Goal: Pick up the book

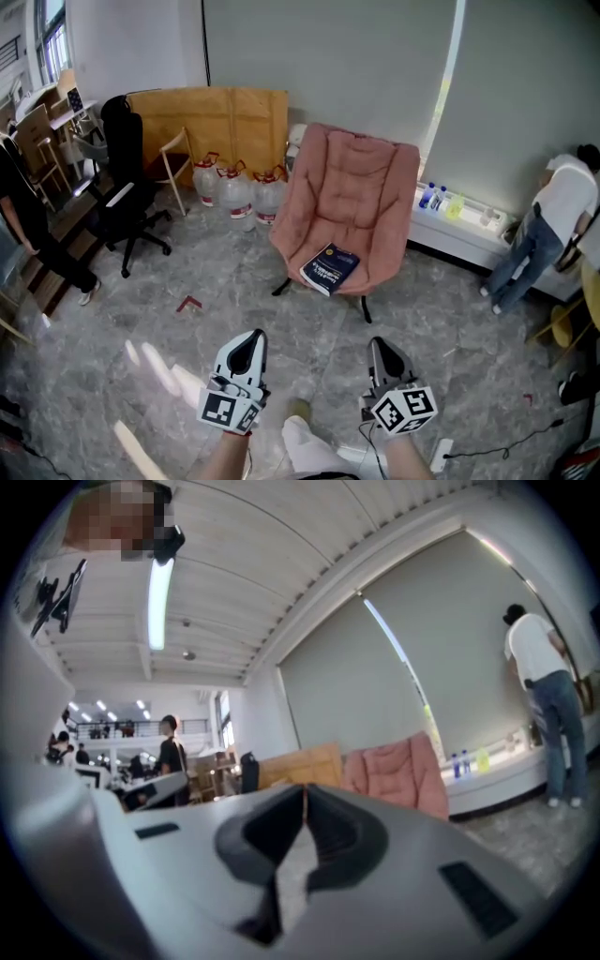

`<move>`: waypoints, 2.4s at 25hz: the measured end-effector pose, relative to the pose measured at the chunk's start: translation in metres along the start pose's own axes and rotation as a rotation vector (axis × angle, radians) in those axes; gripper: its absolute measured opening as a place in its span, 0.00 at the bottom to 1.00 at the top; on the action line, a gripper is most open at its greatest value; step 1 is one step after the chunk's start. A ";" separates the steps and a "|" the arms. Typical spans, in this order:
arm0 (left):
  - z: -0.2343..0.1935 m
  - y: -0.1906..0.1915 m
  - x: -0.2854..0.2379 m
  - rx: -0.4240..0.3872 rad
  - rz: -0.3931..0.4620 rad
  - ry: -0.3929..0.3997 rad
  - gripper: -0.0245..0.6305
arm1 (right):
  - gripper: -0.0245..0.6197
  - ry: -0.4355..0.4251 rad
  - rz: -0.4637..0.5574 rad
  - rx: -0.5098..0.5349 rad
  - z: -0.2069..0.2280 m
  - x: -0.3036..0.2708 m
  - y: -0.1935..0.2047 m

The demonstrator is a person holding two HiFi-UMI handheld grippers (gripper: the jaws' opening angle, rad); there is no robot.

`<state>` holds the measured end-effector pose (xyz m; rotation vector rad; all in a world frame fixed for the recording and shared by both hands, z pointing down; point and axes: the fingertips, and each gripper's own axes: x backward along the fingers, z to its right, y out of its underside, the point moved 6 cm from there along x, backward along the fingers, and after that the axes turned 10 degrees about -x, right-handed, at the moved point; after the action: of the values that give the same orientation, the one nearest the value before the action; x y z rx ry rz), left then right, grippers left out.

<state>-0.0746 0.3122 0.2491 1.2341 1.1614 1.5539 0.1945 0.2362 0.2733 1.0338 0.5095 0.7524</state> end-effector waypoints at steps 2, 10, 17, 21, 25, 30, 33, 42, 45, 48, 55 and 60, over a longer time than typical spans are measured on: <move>-0.011 0.006 -0.010 0.009 -0.004 -0.003 0.05 | 0.06 0.001 0.012 0.008 0.000 -0.013 -0.004; -0.035 0.026 -0.060 0.022 -0.018 0.020 0.05 | 0.06 0.009 0.000 0.018 0.012 -0.063 -0.011; -0.052 0.040 -0.099 0.036 -0.030 0.039 0.05 | 0.06 0.021 -0.022 0.008 0.026 -0.101 -0.010; -0.065 0.046 -0.122 0.031 -0.035 0.041 0.05 | 0.06 0.027 -0.014 -0.010 0.037 -0.123 -0.013; -0.074 0.048 -0.138 0.028 -0.039 0.035 0.05 | 0.06 0.023 -0.005 -0.030 0.045 -0.143 -0.018; -0.088 0.050 -0.151 0.015 -0.039 0.025 0.05 | 0.06 -0.003 -0.011 -0.020 0.043 -0.166 -0.020; -0.093 0.053 -0.156 0.013 -0.042 0.027 0.05 | 0.06 -0.008 -0.021 -0.014 0.041 -0.172 -0.020; -0.101 0.070 -0.190 0.045 -0.051 0.107 0.05 | 0.06 0.065 0.004 0.005 0.051 -0.182 -0.026; -0.101 0.080 -0.213 0.063 -0.050 0.159 0.05 | 0.06 0.097 0.014 0.016 0.054 -0.191 -0.031; -0.103 0.087 -0.235 0.077 -0.046 0.213 0.05 | 0.06 0.131 0.022 0.025 0.055 -0.199 -0.032; -0.119 0.102 -0.277 0.100 -0.042 0.302 0.05 | 0.06 0.206 0.047 0.015 0.060 -0.224 -0.033; -0.134 0.115 -0.298 0.111 -0.038 0.349 0.05 | 0.06 0.248 0.062 0.014 0.059 -0.242 -0.027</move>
<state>-0.1563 -0.0232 0.2802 1.0274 1.5018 1.7415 0.0875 0.0102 0.2821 0.9774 0.6985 0.9403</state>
